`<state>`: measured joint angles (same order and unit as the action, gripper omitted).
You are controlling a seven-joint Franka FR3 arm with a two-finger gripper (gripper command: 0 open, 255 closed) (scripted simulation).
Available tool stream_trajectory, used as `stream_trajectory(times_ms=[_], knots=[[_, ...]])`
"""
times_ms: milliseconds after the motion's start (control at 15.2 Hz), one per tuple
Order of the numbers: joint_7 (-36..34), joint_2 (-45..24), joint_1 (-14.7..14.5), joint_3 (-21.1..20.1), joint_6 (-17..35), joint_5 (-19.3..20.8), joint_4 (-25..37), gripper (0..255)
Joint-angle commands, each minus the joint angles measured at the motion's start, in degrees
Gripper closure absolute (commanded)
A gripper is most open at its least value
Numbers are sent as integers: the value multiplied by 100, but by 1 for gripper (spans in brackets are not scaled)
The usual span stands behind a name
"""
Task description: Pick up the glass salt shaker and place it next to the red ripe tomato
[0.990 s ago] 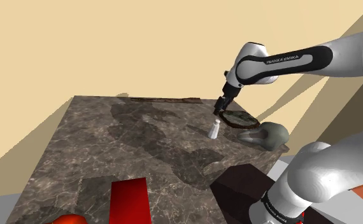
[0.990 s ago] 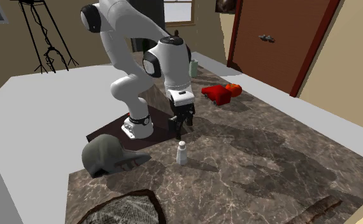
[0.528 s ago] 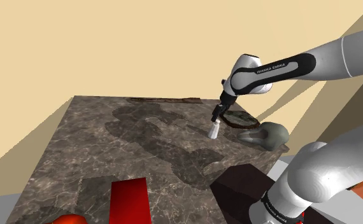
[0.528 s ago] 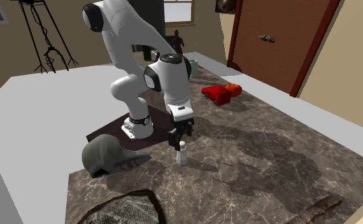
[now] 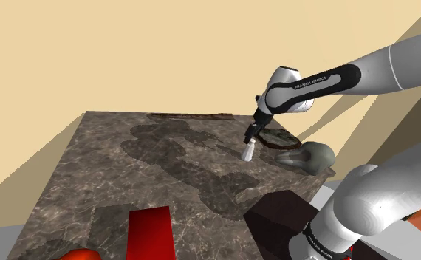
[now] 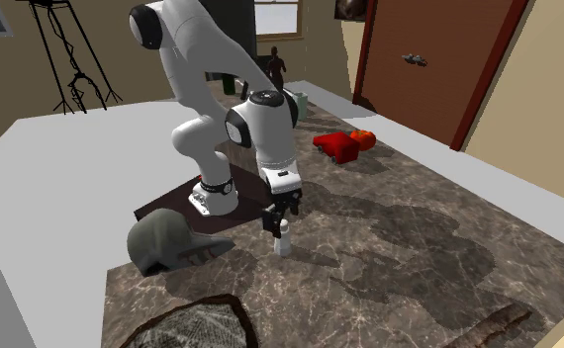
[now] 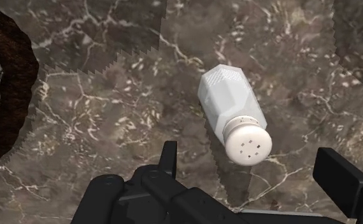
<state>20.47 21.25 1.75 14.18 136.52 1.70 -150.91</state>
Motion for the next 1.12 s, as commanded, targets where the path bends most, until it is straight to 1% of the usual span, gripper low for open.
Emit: stream_trajectory(times_ms=[0, 66, 660, 1056], knots=[[0, 0, 0, 0, 0, 0, 0, 0], [0, 0, 0, 0, 0, 0, 0, 255], [0, -1, 0, 0, 1, 0, 0, 255], [-69, 287, 29, -62, -545, 47, 262, 255]])
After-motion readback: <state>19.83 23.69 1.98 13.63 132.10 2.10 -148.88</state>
